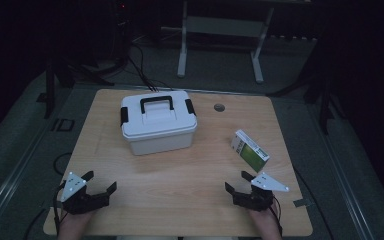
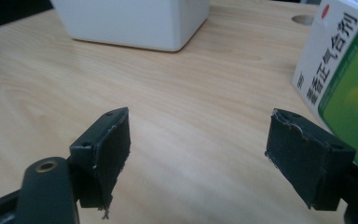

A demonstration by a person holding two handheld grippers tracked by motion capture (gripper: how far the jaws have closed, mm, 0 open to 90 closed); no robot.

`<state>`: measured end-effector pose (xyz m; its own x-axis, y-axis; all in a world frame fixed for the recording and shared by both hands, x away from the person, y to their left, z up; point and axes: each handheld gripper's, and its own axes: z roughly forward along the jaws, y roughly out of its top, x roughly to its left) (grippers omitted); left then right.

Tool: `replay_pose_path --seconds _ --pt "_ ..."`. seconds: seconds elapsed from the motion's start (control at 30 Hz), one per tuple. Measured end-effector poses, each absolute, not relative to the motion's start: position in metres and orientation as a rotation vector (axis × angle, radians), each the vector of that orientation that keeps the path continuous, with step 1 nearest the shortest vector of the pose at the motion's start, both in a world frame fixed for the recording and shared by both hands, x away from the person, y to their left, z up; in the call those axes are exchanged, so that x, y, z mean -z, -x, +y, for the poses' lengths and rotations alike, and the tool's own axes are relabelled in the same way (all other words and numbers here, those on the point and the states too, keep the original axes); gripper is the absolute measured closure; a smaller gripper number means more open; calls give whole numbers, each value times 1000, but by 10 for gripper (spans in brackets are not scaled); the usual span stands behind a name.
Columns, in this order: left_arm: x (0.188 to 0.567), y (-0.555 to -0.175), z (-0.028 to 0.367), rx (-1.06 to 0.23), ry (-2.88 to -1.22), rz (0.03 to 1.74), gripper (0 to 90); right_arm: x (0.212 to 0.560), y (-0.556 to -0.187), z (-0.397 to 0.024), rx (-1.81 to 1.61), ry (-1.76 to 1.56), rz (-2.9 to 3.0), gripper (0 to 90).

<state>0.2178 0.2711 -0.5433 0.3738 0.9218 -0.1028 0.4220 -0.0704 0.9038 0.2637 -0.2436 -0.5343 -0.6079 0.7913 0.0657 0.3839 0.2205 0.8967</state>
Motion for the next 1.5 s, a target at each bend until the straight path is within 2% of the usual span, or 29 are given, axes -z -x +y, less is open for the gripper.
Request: replay_pose_path --seconds 0.13,0.17,0.2,0.23,0.3,0.37,0.43,0.57,0.6,0.67,0.7,0.77,0.8,0.87,0.93,0.97,1.07,1.2,1.33,1.47,1.5 --pt "543 -226 270 -657 -1675 1215 57 534 -272 -237 -1339 -1073 2104 230" --pt "545 -233 270 -667 -1674 1221 57 534 -276 -234 -1328 -1068 2105 252" --pt "546 -236 269 -668 -1679 1227 57 535 -284 -228 -1314 -1053 2114 336" --pt "546 -240 269 -660 -1688 1222 57 535 -288 -225 -1305 -1053 2121 354" --pt "547 -246 268 -669 -1704 1227 57 536 -295 -219 -1281 -1038 2140 462" --pt "547 -252 268 -659 -1708 1236 59 536 -302 -211 -1256 -1022 2150 481" --pt "547 -258 268 -653 -1702 1238 127 536 -308 -205 -1268 -1003 2161 523" --pt "546 -271 266 -638 -1717 1224 157 535 -320 -195 -1253 -1003 2170 579" --pt "545 -274 266 -621 -1717 1218 227 535 -330 -188 -1253 -1014 2175 612" --pt "543 -280 265 -619 -1712 1217 265 534 -337 -182 -1246 -1022 2171 645" --pt "543 -283 264 -601 -1715 1215 336 534 -342 -178 -1244 -1025 2180 649" --pt "543 -289 262 -610 -1737 1223 438 534 -350 -173 -1233 -1028 2173 760" --pt "543 -292 261 -596 -1750 1229 467 534 -354 -170 -1217 -1020 2174 785" --pt "543 -299 258 -590 -1760 1238 543 532 -361 -165 -1209 -1023 2174 898" --pt "544 -306 256 -581 -1769 1251 556 532 -368 -160 -1212 -1024 2181 899" --pt "544 -309 255 -592 -1778 1257 617 532 -371 -158 -1244 -1025 2196 898" --pt "541 -319 252 -597 -1784 1267 625 533 -381 -149 -1206 -1011 2206 898" --pt "536 -331 253 -593 -1781 1270 705 531 -394 -141 -1192 -1043 2192 899" --pt "534 -344 254 -558 -1778 1285 725 530 -407 -135 -1204 -1066 2178 899" --pt "533 -355 258 -536 -1741 1303 822 528 -415 -134 -1244 -1099 2144 900" --pt "532 -358 257 -547 -1745 1301 823 528 -416 -133 -1241 -1101 2140 900"
